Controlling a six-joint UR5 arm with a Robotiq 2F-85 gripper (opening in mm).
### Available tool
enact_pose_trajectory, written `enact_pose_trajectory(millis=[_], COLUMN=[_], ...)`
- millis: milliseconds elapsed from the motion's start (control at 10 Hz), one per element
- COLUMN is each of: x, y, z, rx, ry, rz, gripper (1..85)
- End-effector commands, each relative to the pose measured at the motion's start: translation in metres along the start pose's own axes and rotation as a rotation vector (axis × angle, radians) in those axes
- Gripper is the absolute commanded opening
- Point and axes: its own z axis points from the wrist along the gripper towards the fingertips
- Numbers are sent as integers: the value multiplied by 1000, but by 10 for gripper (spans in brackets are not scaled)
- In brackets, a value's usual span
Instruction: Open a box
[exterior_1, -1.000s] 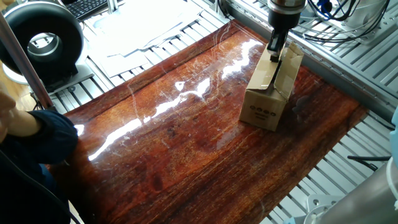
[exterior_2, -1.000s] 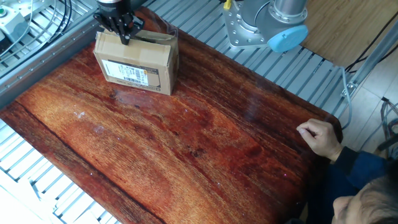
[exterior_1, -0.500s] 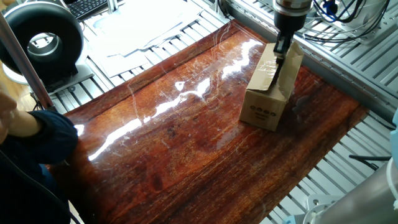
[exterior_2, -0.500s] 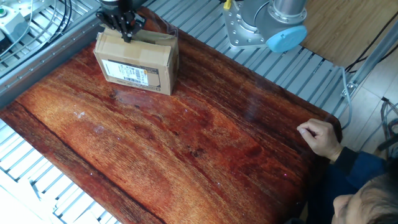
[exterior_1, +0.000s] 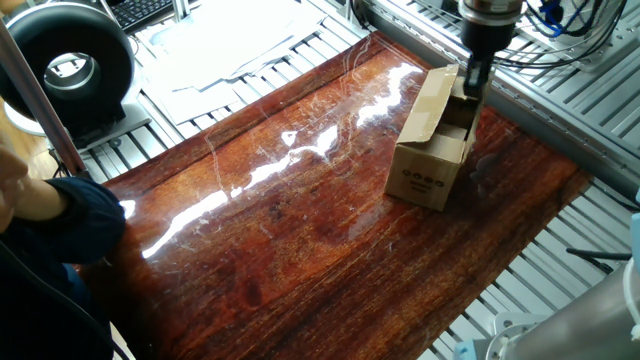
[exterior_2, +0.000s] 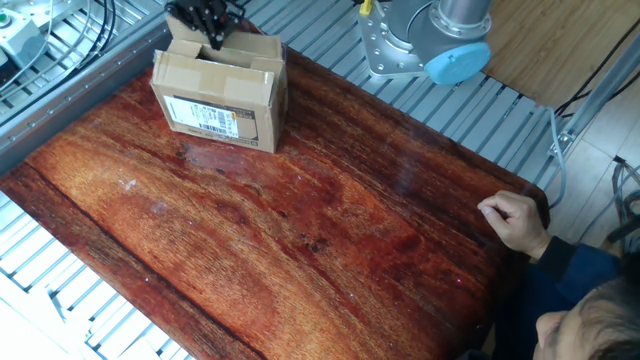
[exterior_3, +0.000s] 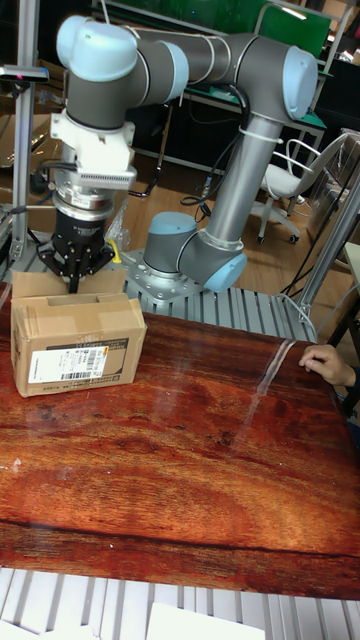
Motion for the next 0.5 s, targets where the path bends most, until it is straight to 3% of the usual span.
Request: enact_pose_trajectory(millis=[0,400], x=[23,30], y=[5,-7], z=[-5,13], rx=[-22,10], ry=[27,29], rz=[-40,-146], gripper=[10,10])
